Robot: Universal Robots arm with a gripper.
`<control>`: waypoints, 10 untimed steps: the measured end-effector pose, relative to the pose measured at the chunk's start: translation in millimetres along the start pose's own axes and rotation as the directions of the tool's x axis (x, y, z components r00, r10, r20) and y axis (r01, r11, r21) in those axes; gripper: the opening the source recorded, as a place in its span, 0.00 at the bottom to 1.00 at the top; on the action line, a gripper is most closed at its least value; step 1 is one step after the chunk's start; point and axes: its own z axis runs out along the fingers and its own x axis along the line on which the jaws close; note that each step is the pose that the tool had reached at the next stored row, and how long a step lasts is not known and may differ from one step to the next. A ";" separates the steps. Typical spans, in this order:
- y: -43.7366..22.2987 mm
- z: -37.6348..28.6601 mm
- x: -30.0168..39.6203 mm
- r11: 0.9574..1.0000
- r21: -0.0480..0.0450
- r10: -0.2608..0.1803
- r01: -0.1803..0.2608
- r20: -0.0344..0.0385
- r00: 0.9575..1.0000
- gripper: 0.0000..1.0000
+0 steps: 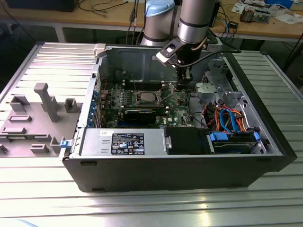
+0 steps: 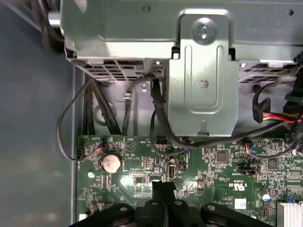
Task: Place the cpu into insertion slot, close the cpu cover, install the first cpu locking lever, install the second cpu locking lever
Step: 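Close the cpu cover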
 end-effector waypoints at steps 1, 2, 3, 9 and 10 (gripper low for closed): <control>-2.0 0.5 0.0 1.000 0.000 -0.001 0.001 0.000 1.000 0.11; -3.4 0.8 0.0 1.000 0.001 -0.003 0.003 0.000 1.000 0.11; -4.2 0.8 0.0 1.000 0.002 -0.004 0.004 -0.001 1.000 0.11; -5.8 0.9 0.1 1.000 0.010 -0.005 0.005 -0.003 1.000 0.11; -5.8 0.9 0.1 1.000 0.011 -0.005 0.005 -0.003 1.000 0.11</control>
